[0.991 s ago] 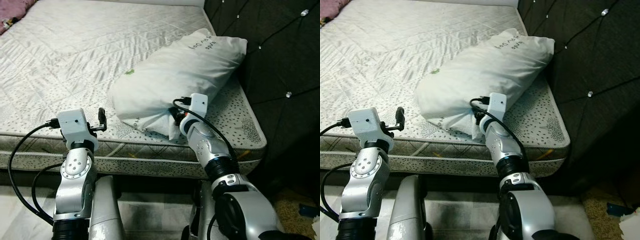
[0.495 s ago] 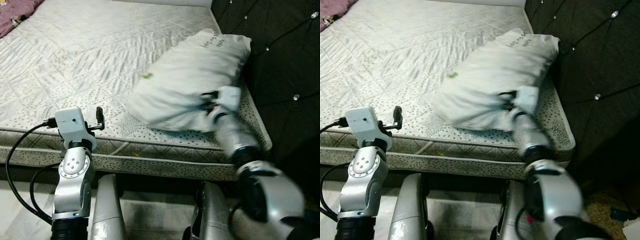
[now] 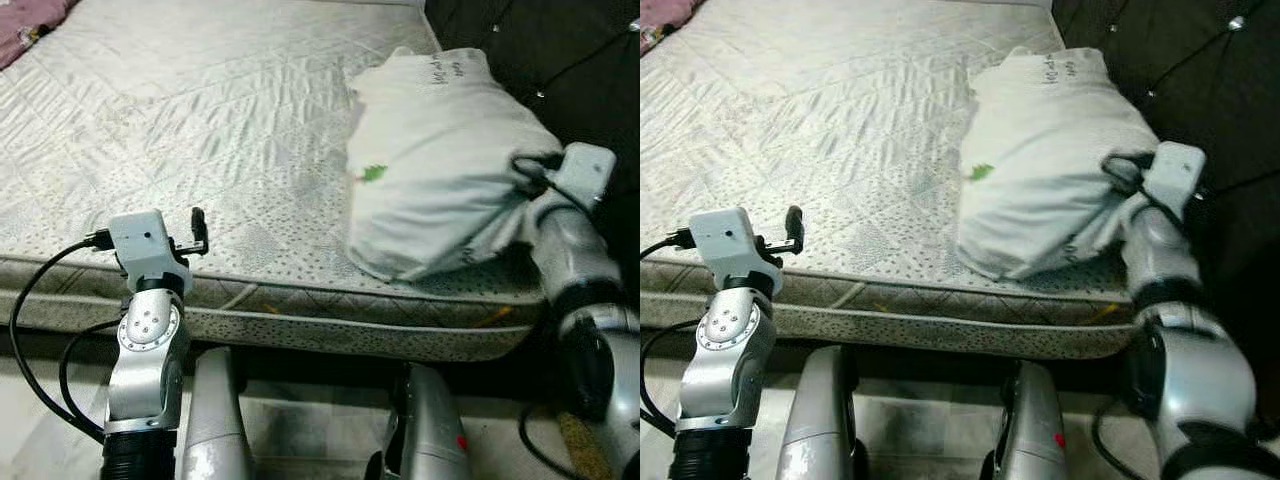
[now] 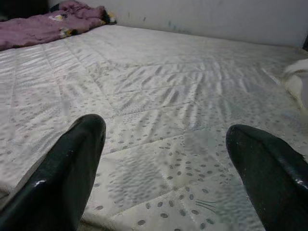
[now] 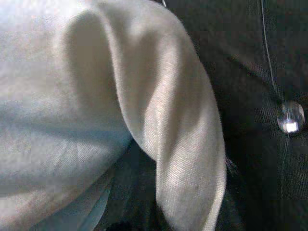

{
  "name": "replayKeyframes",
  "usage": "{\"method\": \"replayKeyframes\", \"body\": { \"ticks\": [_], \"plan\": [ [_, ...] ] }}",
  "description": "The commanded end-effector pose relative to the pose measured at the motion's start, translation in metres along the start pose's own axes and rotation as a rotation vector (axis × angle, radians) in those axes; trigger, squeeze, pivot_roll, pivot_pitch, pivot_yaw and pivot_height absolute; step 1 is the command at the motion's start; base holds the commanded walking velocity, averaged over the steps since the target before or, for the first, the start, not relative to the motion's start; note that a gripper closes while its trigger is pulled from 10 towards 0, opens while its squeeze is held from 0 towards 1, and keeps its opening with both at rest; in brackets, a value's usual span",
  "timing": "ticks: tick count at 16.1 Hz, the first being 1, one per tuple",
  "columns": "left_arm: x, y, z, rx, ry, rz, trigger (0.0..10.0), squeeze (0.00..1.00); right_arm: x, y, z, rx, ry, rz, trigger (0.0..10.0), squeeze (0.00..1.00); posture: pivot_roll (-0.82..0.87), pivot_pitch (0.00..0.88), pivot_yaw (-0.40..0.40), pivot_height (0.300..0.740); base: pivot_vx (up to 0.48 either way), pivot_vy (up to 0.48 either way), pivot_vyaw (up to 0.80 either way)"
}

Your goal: Clean up the room

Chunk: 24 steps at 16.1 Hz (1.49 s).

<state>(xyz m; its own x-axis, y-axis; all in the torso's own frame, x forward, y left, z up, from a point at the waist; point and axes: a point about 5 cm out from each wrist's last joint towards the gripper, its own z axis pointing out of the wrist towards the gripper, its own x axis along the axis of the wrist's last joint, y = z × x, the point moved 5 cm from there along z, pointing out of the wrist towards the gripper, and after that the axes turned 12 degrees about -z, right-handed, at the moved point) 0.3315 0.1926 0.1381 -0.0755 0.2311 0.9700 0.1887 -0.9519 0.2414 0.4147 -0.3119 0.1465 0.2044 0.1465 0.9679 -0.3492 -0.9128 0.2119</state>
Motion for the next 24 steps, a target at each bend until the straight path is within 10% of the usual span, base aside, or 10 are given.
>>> {"method": "replayKeyframes", "body": {
  "ticks": [1, 15, 21, 24],
  "plan": [
    [-0.001, -0.005, -0.002, 0.016, -0.002, 0.016, 10.0, 0.0, 0.026, 0.028, 0.0, -0.093, 0.112, 0.002, 0.0, 0.0, 0.11, 0.015, -0.048, 0.509, 0.0, 0.0, 0.0],
    [-0.005, -0.006, -0.005, 0.029, -0.016, 0.021, 10.0, 0.0, -0.033, -0.068, -0.037, 0.218, 0.054, -0.019, 0.0, 0.0, 0.1, 0.038, -0.052, 0.509, 0.0, 0.0, 0.0],
    [-0.002, -0.005, 0.0, 0.029, -0.006, 0.027, 10.0, 0.0, 0.002, -0.026, -0.004, 0.134, 0.025, -0.064, 0.0, 0.0, 0.1, 0.028, -0.049, 0.509, 0.0, 0.0, 0.0],
    [-0.002, -0.007, -0.002, 0.04, -0.003, 0.029, 10.0, 0.0, 0.036, 0.023, 0.006, -0.02, 0.061, -0.075, 0.0, 0.0, 0.11, 0.025, -0.054, 0.509, 0.0, 0.0, 0.0]
  ]
}}
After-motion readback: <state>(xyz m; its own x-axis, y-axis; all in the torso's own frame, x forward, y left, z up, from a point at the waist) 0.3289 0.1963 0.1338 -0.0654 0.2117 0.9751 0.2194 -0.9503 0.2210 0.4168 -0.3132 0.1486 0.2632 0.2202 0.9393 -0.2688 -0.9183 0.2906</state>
